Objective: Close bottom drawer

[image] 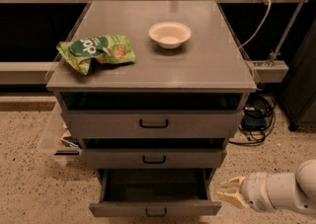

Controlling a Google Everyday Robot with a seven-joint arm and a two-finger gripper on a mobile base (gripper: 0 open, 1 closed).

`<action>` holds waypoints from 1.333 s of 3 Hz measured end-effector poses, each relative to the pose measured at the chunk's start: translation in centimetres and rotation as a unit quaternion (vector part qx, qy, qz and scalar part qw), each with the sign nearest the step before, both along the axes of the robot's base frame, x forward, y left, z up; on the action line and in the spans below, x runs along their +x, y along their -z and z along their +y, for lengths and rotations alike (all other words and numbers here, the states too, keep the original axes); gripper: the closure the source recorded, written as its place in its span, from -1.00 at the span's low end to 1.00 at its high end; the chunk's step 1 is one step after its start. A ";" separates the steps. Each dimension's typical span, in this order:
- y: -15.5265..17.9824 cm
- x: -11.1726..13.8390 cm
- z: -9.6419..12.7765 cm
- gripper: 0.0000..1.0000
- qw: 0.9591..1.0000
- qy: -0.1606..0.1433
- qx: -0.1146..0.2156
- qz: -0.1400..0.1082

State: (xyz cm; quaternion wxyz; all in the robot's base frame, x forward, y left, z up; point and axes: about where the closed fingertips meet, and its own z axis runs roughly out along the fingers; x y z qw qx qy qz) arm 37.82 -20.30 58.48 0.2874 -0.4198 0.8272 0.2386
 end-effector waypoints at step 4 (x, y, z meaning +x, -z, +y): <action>24.7 2.4 -4.6 1.00 0.980 0.123 0.153 0.034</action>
Offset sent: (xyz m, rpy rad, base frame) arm 0.0296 -0.0520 -0.2497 0.3918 -0.0486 -0.2641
